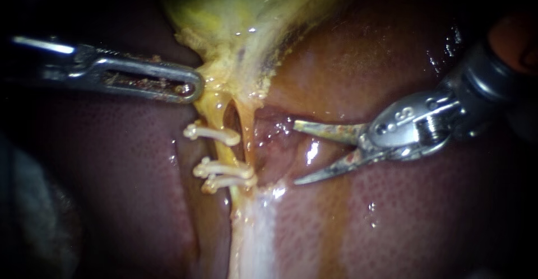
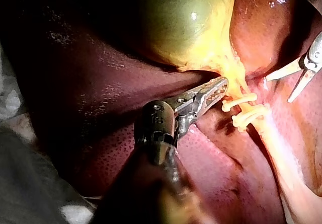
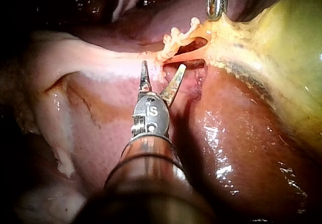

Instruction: Go to the cutting position left tube

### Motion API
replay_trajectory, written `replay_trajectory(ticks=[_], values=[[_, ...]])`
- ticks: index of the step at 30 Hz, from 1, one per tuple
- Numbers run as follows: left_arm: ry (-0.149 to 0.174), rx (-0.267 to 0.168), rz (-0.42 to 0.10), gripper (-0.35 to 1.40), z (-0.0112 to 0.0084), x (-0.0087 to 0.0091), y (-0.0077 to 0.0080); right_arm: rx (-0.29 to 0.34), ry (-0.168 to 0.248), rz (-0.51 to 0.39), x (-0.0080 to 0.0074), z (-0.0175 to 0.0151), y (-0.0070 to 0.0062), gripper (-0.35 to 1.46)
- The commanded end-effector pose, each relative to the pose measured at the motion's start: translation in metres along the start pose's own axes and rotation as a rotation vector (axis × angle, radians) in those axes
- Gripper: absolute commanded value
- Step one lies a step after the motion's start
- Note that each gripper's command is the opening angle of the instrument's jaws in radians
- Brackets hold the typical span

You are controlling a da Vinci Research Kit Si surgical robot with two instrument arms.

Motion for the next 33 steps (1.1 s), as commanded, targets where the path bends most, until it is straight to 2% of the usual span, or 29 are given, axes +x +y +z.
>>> replay_trajectory(ticks=[1, 7, 14, 27, 33], values=[[0.0, 0.001, 0.0, -0.35, 0.0, 0.0, 0.0001, 0.003, 0.007, 0.015, 0.0001, 0.0004, -0.0001, 1.43], [0.0, 0.002, -0.001, -0.35, 0.0, 0.0001, 0.0002, 0.035, 0.016, 0.058, 0.0006, 0.0022, -0.0005, 1.43], [0.001, 0.002, -0.001, -0.35, 0.0, 0.0001, 0.0004, 0.064, 0.015, 0.088, 0.0002, 0.004, -0.0007, 1.41], [0.001, 0.003, -0.01, -0.35, -0.0002, 0.0003, 0.0009, 0.106, 0.026, 0.129, -0.0013, 0.0071, 0.001, 1.4], [0.001, 0.003, -0.01, -0.35, -0.0002, 0.0003, 0.001, 0.157, 0.053, 0.147, -0.001, 0.009, 0.0011, 1.38]])
